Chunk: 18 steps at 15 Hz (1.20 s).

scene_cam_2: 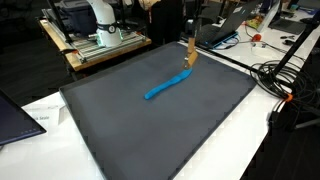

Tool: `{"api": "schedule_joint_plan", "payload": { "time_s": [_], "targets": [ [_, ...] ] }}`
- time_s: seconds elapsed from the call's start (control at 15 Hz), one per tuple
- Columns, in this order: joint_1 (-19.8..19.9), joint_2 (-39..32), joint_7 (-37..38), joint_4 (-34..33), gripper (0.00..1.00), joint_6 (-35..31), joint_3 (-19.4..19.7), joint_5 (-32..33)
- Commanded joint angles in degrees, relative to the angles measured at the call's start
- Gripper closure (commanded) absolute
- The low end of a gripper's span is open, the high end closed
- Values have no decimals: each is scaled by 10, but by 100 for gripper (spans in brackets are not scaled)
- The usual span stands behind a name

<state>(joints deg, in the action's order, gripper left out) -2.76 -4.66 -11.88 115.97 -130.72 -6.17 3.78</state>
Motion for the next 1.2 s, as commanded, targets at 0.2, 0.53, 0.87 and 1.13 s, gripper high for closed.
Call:
{"api": "schedule_joint_plan", "payload": {
  "time_s": [0.2,0.53,0.87,1.13],
  "targets": [
    [9,91,-262,66,78,14,28,-15],
    [0,87,-427,63,78,31,34,-20],
    [2,69,-368,57,53,20,31,-2],
    [0,57,-413,50,78,40,30,-9]
  ]
}}
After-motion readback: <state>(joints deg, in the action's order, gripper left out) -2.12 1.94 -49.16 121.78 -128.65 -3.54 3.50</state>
